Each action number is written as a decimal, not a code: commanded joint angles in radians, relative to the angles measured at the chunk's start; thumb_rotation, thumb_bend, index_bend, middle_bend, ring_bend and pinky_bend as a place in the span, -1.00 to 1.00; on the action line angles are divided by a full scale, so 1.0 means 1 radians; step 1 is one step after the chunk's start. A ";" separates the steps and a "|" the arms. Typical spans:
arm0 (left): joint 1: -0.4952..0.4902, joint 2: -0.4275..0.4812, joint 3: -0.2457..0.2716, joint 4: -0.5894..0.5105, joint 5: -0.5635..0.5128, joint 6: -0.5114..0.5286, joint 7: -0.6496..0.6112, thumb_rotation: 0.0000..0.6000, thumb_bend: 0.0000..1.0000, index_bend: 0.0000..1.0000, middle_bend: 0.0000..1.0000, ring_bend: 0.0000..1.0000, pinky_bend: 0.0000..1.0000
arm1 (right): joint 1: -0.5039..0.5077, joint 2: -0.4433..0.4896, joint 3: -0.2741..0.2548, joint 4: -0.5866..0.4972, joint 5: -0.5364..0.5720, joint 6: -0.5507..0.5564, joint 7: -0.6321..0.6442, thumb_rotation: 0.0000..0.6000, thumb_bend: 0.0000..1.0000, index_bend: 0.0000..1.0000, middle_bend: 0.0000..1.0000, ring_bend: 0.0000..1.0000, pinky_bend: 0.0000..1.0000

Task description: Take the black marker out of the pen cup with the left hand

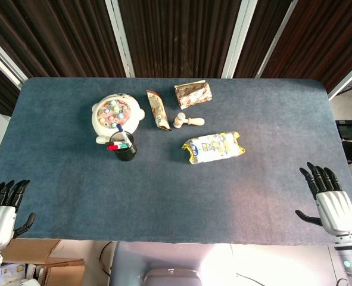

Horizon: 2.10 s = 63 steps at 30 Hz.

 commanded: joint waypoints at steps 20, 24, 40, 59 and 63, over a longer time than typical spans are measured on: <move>-0.229 0.001 -0.118 -0.061 0.051 -0.178 0.024 1.00 -0.29 -0.66 -0.60 -0.70 -0.74 | 0.004 0.014 0.011 -0.005 -0.005 0.010 0.001 1.00 -0.90 -1.00 -1.00 -1.00 -1.00; -0.336 -0.038 -0.172 -0.031 0.026 -0.278 0.046 1.00 -0.24 -0.58 -0.53 -0.65 -0.66 | 0.009 0.016 0.012 -0.012 -0.003 0.002 -0.005 1.00 -0.90 -1.00 -1.00 -1.00 -1.00; -0.582 -0.289 -0.196 0.338 -0.002 -0.429 0.169 1.00 -0.21 -0.48 -0.50 -0.64 -0.49 | -0.002 0.018 0.006 -0.012 0.014 0.001 -0.011 1.00 -0.90 -1.00 -1.00 -1.00 -1.00; -0.666 -0.427 -0.164 0.639 -0.011 -0.416 0.089 1.00 -0.21 -0.18 -0.25 -0.41 -0.39 | 0.000 0.018 0.008 -0.025 0.033 -0.015 -0.030 1.00 -0.90 -1.00 -1.00 -1.00 -1.00; -0.675 -0.444 -0.162 0.670 -0.016 -0.406 0.061 1.00 -0.22 -0.12 -0.18 -0.38 -0.38 | 0.000 0.018 0.007 -0.028 0.033 -0.016 -0.034 1.00 -0.90 -1.00 -1.00 -1.00 -1.00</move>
